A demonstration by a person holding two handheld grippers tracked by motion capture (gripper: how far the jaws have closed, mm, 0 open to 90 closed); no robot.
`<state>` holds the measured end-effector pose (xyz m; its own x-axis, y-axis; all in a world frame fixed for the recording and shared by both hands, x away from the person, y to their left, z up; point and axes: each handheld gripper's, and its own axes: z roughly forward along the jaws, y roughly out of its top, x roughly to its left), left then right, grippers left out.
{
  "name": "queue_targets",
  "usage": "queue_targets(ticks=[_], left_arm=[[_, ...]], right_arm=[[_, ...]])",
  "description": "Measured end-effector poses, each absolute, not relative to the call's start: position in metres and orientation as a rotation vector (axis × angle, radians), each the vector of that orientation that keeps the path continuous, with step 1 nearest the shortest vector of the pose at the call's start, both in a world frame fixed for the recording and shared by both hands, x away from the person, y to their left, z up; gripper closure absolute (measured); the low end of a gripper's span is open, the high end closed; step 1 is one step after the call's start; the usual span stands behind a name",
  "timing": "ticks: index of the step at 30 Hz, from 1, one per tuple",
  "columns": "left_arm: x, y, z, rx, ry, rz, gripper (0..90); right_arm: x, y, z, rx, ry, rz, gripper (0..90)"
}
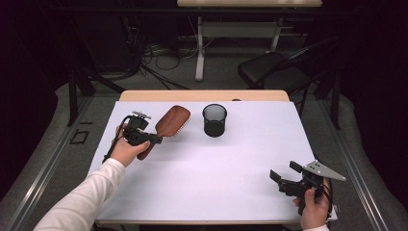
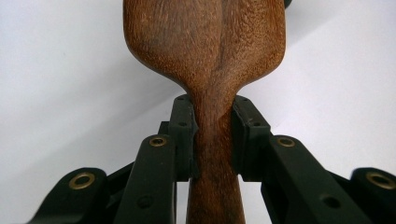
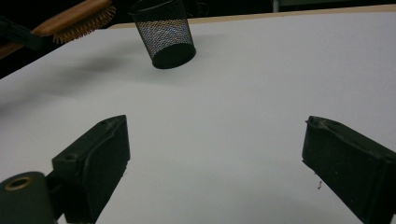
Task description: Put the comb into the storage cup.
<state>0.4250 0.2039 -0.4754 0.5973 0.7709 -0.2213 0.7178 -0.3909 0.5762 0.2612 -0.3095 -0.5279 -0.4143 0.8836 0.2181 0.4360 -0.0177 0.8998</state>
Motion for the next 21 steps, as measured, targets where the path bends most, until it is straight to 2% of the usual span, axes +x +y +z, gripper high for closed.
queue_targets(ticks=[21], left_arm=[[0.417, 0.212, -0.449, 2.084, 1.128, 0.181, 72.4]], right_arm=[[0.264, -0.309, -0.530, 1.386, 1.841, 1.416, 7.2]])
